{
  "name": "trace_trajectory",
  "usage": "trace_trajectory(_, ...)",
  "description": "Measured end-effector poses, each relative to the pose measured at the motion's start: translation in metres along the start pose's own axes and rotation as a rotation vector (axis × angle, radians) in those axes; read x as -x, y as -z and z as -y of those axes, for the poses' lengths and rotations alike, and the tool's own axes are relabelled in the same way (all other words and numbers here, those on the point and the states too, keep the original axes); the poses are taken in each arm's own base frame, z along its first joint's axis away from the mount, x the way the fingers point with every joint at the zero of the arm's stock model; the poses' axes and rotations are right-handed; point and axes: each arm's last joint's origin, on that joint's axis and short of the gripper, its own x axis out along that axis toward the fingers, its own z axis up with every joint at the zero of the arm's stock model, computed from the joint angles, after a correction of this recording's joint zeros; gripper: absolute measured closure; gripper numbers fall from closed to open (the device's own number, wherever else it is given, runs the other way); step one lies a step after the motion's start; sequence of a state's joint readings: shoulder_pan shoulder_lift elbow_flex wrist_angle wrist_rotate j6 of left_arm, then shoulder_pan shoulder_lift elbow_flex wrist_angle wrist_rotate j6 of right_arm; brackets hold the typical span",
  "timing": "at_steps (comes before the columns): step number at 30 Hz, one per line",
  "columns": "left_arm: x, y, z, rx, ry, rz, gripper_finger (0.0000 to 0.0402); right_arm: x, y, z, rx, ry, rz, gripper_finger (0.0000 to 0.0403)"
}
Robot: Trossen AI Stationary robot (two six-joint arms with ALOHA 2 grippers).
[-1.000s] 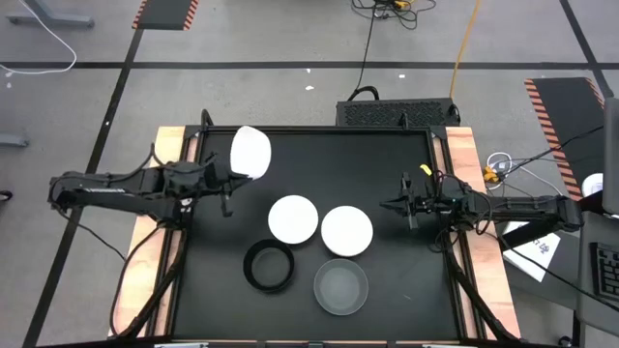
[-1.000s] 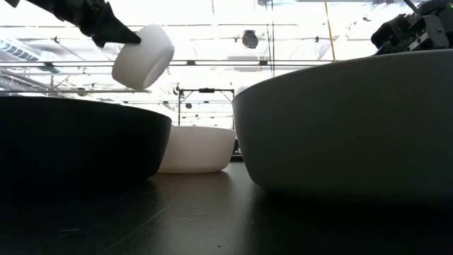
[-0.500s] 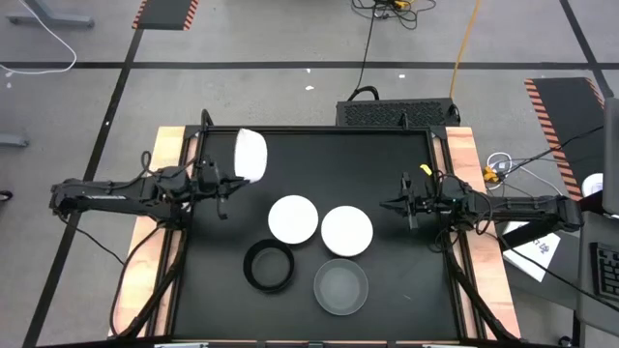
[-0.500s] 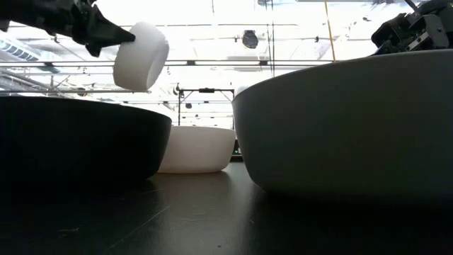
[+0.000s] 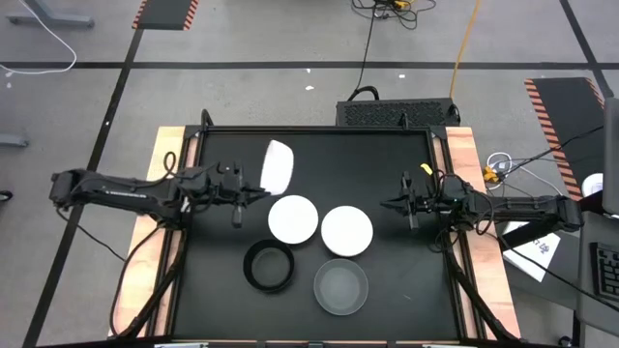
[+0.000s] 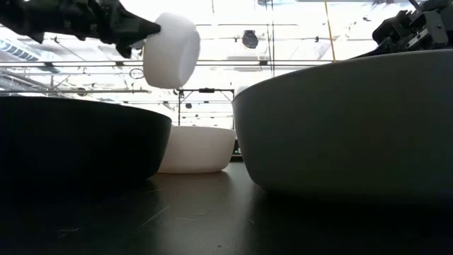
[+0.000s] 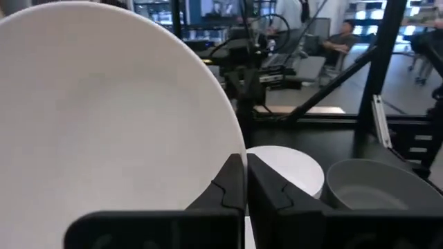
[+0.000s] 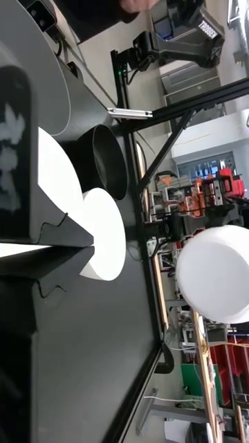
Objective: Nest bowls inside each other
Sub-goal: Stack the top left white bowl into the white bowl
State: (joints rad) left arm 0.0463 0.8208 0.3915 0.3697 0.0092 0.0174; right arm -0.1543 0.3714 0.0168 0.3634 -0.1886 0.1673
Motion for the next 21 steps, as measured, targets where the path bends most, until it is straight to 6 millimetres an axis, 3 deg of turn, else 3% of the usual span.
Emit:
trace_trajectory(13, -0.078, -0.025, 0.006, -0.024, 0.257, -0.101, 0.0401, 0.0, -0.002, 0.0, 0.038, 0.005, 0.022, 0.0403)
trace_trajectory(21, -0.125, -0.021, 0.003, 0.003, 0.353, -0.269, 0.0401, 0.0, -0.002, 0.001, 0.039, 0.014, 0.024, 0.0403)
